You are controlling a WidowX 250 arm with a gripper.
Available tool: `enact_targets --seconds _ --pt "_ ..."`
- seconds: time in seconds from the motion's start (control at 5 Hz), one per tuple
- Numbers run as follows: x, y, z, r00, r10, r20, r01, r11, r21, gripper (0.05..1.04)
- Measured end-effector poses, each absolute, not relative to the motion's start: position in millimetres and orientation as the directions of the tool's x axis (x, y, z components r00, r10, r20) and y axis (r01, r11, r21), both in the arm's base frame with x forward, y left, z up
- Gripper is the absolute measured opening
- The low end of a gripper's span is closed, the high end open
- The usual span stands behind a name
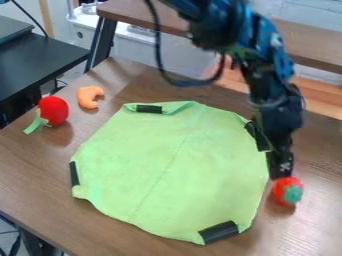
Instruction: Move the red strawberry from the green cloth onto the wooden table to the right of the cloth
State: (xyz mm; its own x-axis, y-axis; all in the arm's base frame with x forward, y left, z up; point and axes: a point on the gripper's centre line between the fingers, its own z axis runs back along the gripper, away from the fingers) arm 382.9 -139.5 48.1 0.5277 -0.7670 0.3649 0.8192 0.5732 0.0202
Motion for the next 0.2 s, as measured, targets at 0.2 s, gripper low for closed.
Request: enact_targets --seconds 0.2 --pt "369.6 -98.2 79.3 0.540 -0.727 0.425 0.798 0.603 0.017 1.000"
